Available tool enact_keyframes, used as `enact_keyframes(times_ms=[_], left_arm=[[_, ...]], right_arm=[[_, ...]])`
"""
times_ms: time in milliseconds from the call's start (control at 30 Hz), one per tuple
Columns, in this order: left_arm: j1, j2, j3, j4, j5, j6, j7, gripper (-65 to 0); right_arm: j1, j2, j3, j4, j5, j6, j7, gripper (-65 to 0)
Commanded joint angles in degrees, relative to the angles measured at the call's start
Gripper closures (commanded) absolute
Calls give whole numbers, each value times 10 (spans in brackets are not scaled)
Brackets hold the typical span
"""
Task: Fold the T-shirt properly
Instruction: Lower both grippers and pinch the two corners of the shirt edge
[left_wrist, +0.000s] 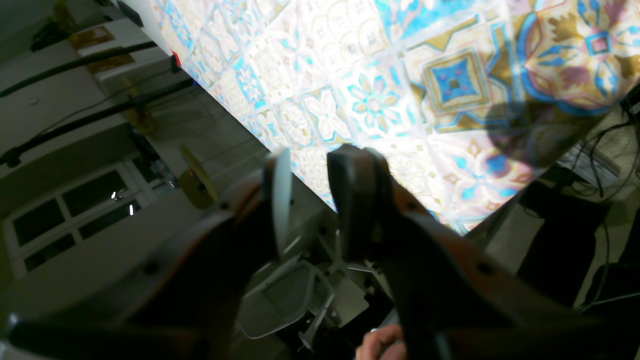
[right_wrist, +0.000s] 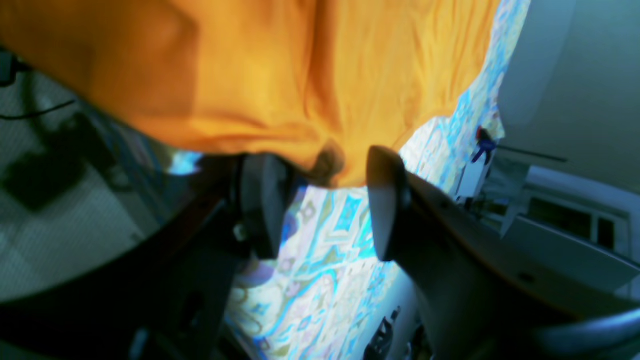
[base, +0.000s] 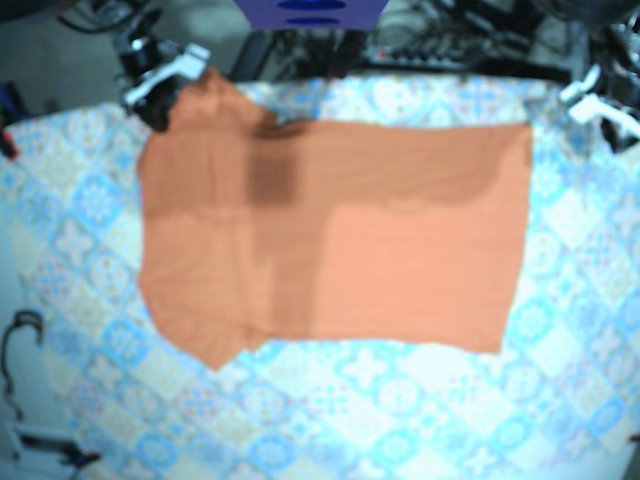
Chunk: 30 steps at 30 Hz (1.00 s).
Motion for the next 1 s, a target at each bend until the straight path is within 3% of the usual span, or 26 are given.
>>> enact_keyframes(times_ms=[0, 167, 433, 567, 967], left_arm=[[4, -6, -5, 6, 6, 9, 2, -179], [4, -6, -5, 6, 5, 9, 2, -179], [3, -5, 3, 5, 0, 9, 2, -184], [-20, -6, 49, -11, 1, 9, 2, -184], [-192, -8, 221, -195, 1, 9, 2, -185]], right_arm=[[-8, 4, -9, -9, -3, 33, 10, -275], [-5, 2, -13, -34, -40, 33, 10, -247], [-1, 1, -11, -50, -67, 33, 8, 0], [4, 1, -14, -50, -67, 33, -25, 0], [11, 1, -28, -48, -69, 33, -30, 0]])
